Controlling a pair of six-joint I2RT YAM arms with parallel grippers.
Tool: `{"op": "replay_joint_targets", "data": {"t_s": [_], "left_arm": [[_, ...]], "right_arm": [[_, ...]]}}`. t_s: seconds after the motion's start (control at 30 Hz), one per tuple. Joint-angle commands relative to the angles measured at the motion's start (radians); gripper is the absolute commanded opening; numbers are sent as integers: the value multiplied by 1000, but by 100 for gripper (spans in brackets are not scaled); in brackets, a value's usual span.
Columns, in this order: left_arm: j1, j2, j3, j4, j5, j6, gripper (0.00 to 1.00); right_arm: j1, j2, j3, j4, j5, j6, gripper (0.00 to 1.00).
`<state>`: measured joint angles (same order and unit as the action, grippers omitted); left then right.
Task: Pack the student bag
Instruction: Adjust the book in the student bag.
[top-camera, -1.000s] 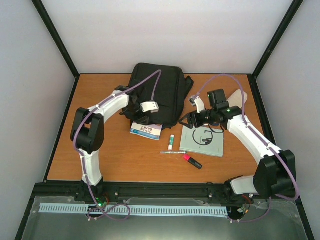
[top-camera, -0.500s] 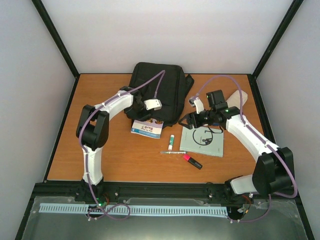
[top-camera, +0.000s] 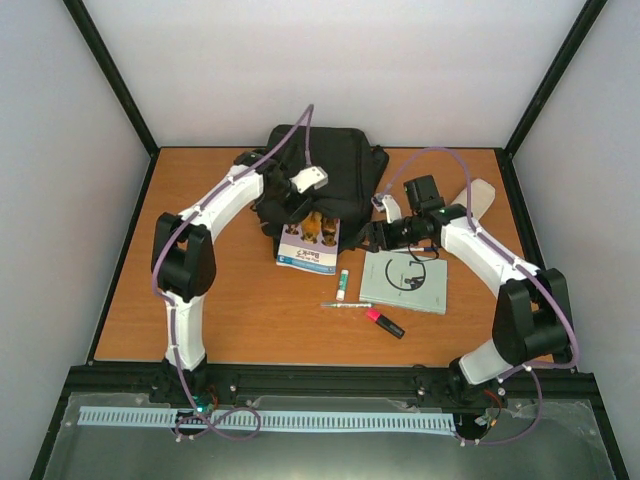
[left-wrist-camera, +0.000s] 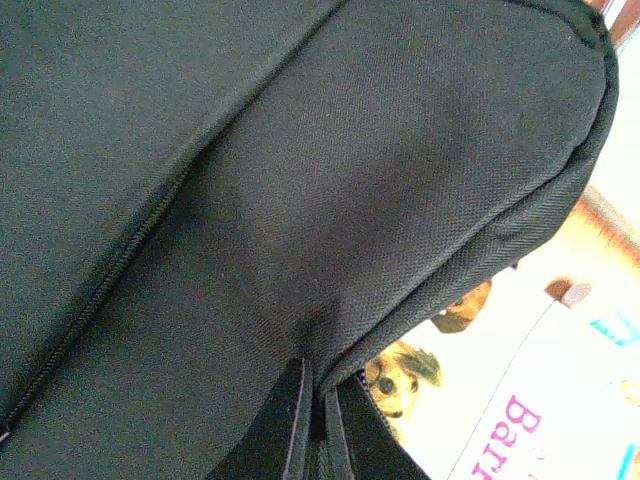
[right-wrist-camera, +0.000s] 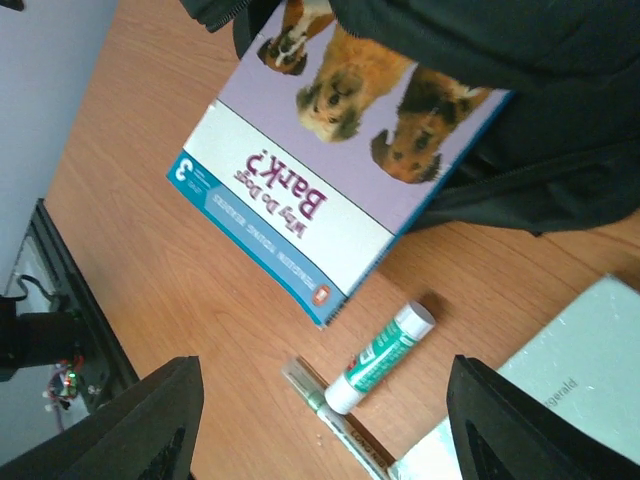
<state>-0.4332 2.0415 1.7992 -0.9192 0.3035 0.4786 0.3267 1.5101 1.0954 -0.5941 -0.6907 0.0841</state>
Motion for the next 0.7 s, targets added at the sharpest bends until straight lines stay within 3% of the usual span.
{"op": "replay_joint_targets", "data": {"t_s": [0.0, 0.3, 0.67], "left_arm": [[-2, -68, 68, 44, 104, -246, 1], [-2, -121, 59, 97, 195, -468, 1], [-2, -135, 63, 130, 252, -581, 1]], "right_arm": [[-10, 31, 42, -36, -90, 60, 71], [-30, 35, -86, -35, -117, 137, 81], [-30, 93, -123, 163, -234, 314, 74]]}}
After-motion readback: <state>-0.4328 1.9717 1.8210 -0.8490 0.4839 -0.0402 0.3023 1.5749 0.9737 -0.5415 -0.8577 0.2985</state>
